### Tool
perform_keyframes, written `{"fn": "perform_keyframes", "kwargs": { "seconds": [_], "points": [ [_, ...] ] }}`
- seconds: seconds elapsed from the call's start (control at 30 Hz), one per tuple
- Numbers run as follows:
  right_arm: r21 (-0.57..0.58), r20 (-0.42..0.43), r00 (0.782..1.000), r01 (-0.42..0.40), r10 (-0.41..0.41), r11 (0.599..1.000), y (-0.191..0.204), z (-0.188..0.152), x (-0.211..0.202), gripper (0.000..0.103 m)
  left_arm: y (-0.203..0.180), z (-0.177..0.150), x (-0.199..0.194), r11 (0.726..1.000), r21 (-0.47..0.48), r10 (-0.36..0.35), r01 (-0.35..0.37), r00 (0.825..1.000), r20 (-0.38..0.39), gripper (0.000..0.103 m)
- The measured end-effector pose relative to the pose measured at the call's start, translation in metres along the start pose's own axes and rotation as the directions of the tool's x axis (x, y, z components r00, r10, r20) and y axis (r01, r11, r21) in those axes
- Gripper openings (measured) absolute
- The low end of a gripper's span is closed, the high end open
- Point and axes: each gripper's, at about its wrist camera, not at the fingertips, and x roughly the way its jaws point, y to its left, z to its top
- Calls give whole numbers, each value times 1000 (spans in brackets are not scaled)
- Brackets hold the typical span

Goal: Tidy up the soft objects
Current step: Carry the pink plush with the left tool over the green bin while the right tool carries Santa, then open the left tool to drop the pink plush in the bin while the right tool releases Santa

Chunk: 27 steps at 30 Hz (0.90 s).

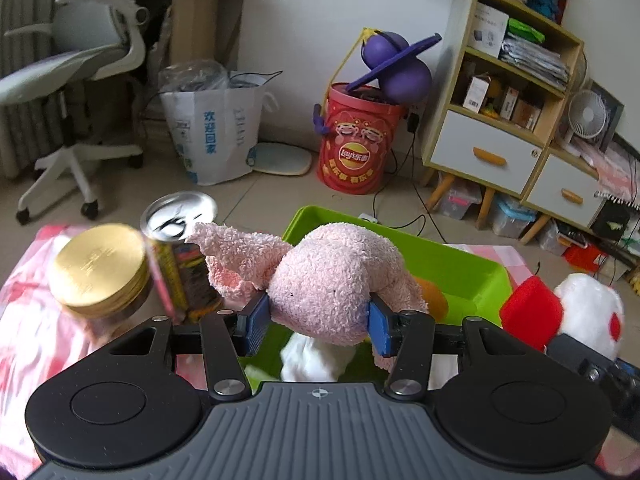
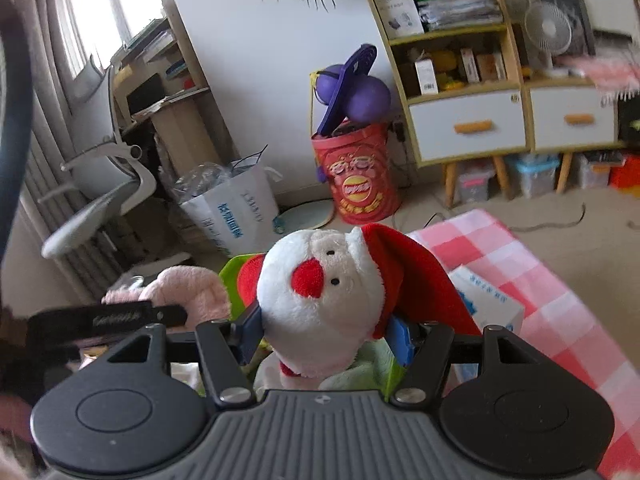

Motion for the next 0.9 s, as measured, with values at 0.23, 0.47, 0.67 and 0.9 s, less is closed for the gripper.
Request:
{"fn": "perform_keyframes", "kwargs": {
  "seconds": [0.23,0.47,0.67,0.9],
  "points": [
    [-100,23,998,60,-58,993,11,-6,12,46,-4,6,28,1000,-3,8,-8,1000,-1,52],
    [-145,17,998,64,-62,987,15,-14,21,51,-4,4,41,1000,6,-18,18,1000,12,57],
    [-109,37,999,36,-33,993,13,-9,15,63,-3,-2,33,999,22,-33,33,999,20,74],
    [-114,27,999,20,-17,993,16,-7,9,63,7,-17,15,999,12,-33,33,999,9,84]
  ]
}}
